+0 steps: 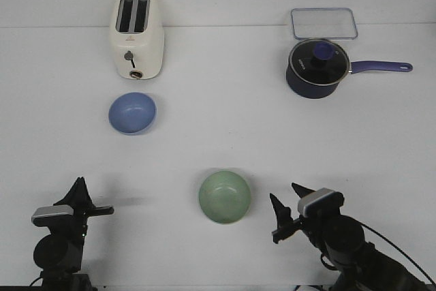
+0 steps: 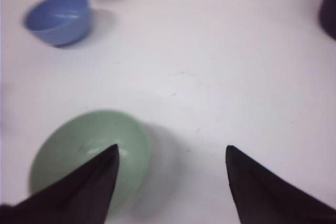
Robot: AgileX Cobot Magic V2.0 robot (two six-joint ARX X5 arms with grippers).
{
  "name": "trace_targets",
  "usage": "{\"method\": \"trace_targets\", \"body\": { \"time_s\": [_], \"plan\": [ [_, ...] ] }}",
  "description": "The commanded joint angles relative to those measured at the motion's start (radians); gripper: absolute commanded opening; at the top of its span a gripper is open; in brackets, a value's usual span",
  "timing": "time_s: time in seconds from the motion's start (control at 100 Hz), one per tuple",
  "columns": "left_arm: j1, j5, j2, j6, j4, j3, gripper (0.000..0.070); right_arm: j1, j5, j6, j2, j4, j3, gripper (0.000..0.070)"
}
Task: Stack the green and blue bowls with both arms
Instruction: 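Release the green bowl and pull the right gripper back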
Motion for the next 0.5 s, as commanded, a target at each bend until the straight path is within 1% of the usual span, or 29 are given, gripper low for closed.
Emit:
{"method": "trace_targets", "body": {
  "time_s": [0.0,0.09,0.17,0.25,0.31,0.35,0.4,0.49],
  "plan": [
    [0.000,0.011,-0.002,-0.046,0.012,-0.018,0.0015,0.021,0.004,0.010,-0.064,0.013,-0.029,0.0426],
    [0.000,0.019,-0.002,-0.142,0.007,-0.018,0.0015,0.028,0.005,0.024,-0.122,0.005,-0.052,0.0426],
    [0.000,0.019,-0.002,-0.197,0.017,-0.018,0.0014,0.028,0.004,0.024,-0.137,0.008,-0.053,0.0426],
    [0.000,0.021,-0.002,-0.328,0.061,-0.018,0.0010,0.028,0.004,0.024,-0.135,0.008,-0.053,0.0426],
    [0.000,0.040,-0.002,-0.390,0.077,-0.002,0.0011,0.028,0.004,0.024,-0.134,0.008,-0.053,0.0426],
    [0.000,0.058,0.005,-0.405,0.061,0.029,0.0012,0.028,0.005,0.023,-0.134,0.008,-0.053,0.0426],
    [0.000,0.061,0.039,-0.408,0.022,0.087,0.0012,0.028,0.005,0.023,-0.134,0.008,-0.053,0.0426],
    [0.000,0.061,0.154,-0.389,-0.053,0.222,0.0012,0.028,0.005,0.023,-0.134,0.007,-0.053,0.0426]
  ]
}}
